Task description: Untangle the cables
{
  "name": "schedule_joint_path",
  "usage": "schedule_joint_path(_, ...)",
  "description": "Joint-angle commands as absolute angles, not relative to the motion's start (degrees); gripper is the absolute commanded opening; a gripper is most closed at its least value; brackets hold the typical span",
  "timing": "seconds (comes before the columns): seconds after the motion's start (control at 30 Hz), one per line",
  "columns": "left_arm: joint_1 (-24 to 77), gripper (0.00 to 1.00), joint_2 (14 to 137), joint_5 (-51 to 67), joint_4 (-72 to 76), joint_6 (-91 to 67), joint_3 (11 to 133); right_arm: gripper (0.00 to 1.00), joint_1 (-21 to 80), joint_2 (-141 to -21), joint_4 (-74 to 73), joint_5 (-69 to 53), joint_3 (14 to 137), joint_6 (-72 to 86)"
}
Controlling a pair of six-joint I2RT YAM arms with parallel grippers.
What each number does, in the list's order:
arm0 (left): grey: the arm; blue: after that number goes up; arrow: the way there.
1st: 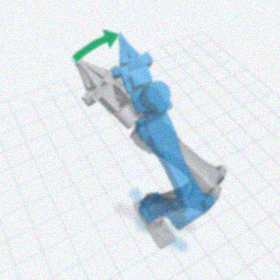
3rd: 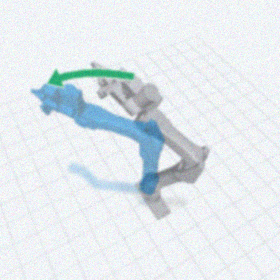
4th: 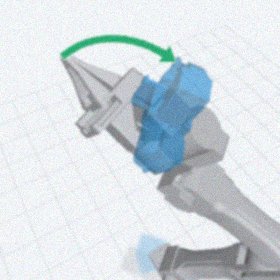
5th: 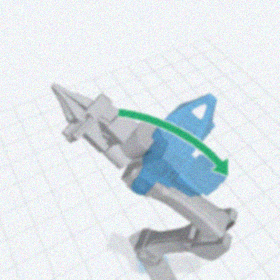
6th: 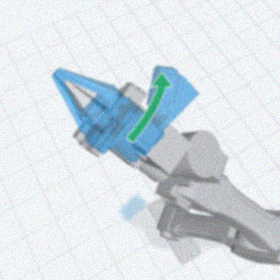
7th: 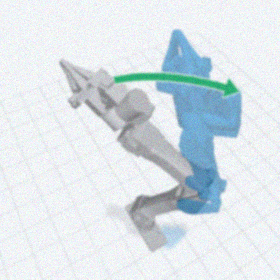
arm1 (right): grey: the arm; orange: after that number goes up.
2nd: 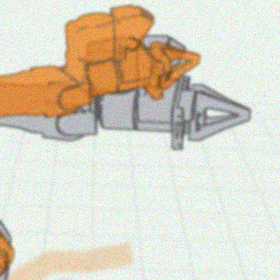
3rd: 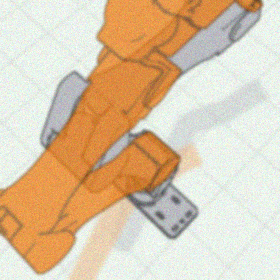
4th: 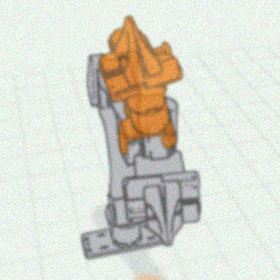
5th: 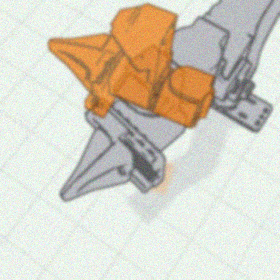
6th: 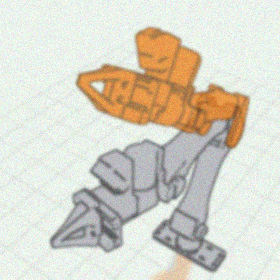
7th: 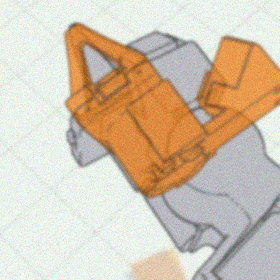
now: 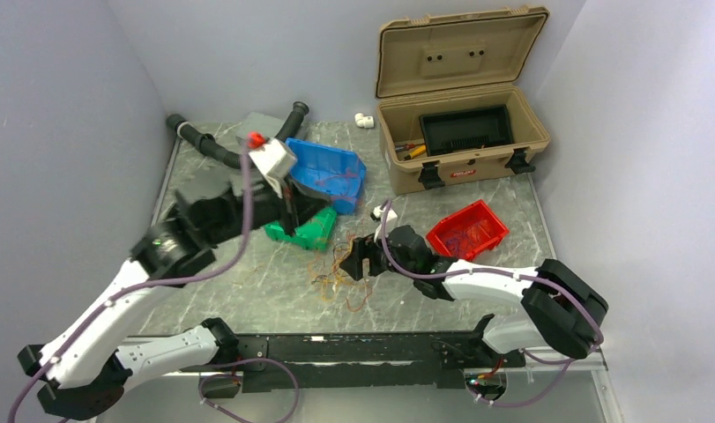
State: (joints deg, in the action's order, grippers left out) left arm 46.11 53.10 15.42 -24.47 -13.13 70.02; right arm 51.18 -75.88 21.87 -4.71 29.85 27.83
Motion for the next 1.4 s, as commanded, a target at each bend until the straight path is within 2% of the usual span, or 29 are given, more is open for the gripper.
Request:
schedule_joint_path(0.0,46.20,0.00,53.86,7.74,-27.97,-11.74,86.50,0.82,51.38,-74.27,24.85,3.49,29.42,31.83)
schedule_joint_path(0.13,46.15,0.00,56.62,4.50,-30.82,-10.98,97.57,0.83,51.28,-73.15,12.24,15.57,32.27,35.57)
schedule_joint_path(0.27,46.15,0.00,57.88,3.36,-30.04,-10.78,102.53,0.83,51.25,-69.20,10.49,16.33,32.54,34.13)
schedule_joint_path(0.43,46.12,0.00,59.38,3.20,-30.06,-10.90,105.01,0.83,51.29,-59.35,15.64,10.97,29.77,26.29)
schedule_joint_path(0.63,46.07,0.00,59.89,5.42,-29.06,-11.25,103.19,0.82,51.33,-50.64,26.78,-8.45,26.60,16.90)
schedule_joint_path(0.77,46.07,0.00,60.33,5.78,-28.70,-11.15,102.70,0.82,51.47,-54.25,27.23,-16.02,30.83,14.54)
schedule_joint_path(0.93,46.11,0.00,60.39,5.15,-28.50,-11.07,102.12,0.81,51.99,-60.60,31.06,-19.41,36.16,14.33)
schedule_joint_path(1.13,46.10,0.00,60.45,4.31,-28.57,-10.53,101.55,0.69,53.31,-69.72,34.04,-23.23,45.18,13.90)
schedule_joint_path(1.37,46.04,0.00,60.70,1.60,-29.53,-10.28,101.85,0.63,54.26,-74.60,38.87,-26.12,48.60,16.06)
